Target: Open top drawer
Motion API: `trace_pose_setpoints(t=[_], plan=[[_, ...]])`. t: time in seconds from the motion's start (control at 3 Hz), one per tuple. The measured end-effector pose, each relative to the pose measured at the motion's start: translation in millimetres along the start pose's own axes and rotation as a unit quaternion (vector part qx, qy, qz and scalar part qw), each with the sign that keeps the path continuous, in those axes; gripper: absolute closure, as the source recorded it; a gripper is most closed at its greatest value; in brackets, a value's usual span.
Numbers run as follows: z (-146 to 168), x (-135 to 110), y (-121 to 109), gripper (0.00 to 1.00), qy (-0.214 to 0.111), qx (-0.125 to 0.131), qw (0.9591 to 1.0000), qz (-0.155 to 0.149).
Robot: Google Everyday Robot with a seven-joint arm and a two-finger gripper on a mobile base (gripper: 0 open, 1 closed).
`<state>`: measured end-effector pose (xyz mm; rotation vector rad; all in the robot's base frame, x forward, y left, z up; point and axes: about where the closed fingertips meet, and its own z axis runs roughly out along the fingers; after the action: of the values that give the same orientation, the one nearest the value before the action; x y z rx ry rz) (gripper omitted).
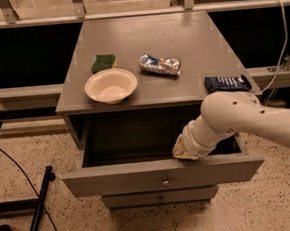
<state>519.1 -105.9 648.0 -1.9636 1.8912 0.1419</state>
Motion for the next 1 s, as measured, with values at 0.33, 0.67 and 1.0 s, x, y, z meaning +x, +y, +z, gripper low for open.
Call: trace_pose_setpoints(t=[0.33, 0.67, 1.0], plan=[[0, 0, 0, 1.0, 0.0, 0.0, 1.0, 0.0], [-10, 11, 33, 1.0, -0.011, -0.031, 0.9995, -0.002], [-11, 12, 34, 1.0, -0.011, -0.032, 0.9994, -0.003]])
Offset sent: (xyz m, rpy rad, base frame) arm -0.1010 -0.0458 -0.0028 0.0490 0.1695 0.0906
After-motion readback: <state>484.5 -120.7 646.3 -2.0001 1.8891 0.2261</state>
